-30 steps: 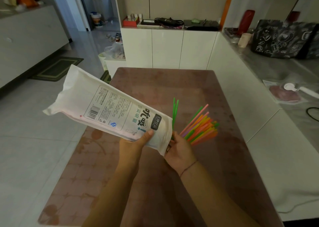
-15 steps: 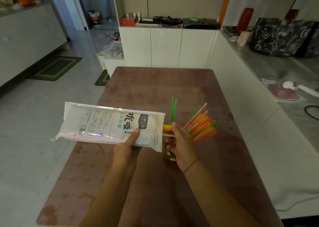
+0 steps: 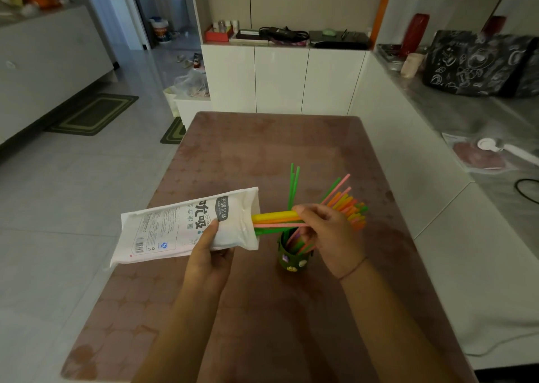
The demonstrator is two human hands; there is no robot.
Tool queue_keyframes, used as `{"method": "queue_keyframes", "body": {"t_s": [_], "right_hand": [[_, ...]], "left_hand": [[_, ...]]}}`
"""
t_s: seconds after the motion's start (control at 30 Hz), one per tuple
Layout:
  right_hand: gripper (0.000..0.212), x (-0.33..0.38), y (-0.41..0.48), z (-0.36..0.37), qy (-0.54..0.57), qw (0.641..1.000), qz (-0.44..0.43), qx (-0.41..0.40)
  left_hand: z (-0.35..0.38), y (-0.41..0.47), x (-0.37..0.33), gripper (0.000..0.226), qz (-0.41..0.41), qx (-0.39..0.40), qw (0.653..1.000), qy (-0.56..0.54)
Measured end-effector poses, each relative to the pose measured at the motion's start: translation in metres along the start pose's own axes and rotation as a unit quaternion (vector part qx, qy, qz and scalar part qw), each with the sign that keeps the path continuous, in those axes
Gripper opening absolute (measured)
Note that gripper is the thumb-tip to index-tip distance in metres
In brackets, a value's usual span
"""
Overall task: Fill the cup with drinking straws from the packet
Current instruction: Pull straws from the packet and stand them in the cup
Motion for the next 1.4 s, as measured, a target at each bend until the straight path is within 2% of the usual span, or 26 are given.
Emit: {"method": "queue_keyframes", "body": {"t_s": [0.1,0.17,0.47,0.6,0.97,1.17,1.27,1.4], "right_hand": [[0.014,-0.008,-0.003,0.014,0.147,0.987,0.042,0.04],[0.014,-0.015,-0.006,0.024,0.166,0.984,0.04,0.057],[0.018,-0.006,0.004,0.005,0.073,0.996,-0.038,-0.033],[0.01,0.0,0.01,-0.012,0.057,0.995,-0.052,-0.068],[0.009,-0.01,-0.003,0.011,0.021,0.999,-0.036,-0.015],[0.009,0.007,-0.001,-0.005,-0.018,0.992,-0.095,-0.076],[0.013,0.02,0.001,-0.019,-0.026,0.99,-0.099,-0.094],[0.008,0.036,0.001,-0.039,-0.044,0.987,-0.107,-0.111]], "left_hand": [[0.002,0.0,0.004,0.037,-0.009,-0.013,1.0,-0.012],[0.005,-0.002,0.007,0.036,-0.013,-0.011,1.0,-0.012],[0.005,0.0,0.006,0.037,-0.012,-0.01,1.0,-0.007],[-0.002,0.003,0.001,0.033,-0.006,-0.014,1.0,-0.003],[0.003,-0.005,0.013,0.025,-0.037,-0.012,0.999,-0.005],[-0.005,-0.002,0.004,0.026,-0.035,-0.021,0.999,-0.007],[-0.01,0.0,-0.002,0.025,-0.035,-0.036,0.999,-0.012],[-0.019,0.006,-0.009,0.028,-0.026,-0.056,0.998,-0.017]]}}
Point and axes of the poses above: each hand's wrist, its own y-axis towards the middle knuckle, its own z-axis out of the palm, x = y × z, the point moved 2 cm from there along y, towards the middle knuckle, and after that the axes turned 6 degrees about z, right-handed, at the moved point
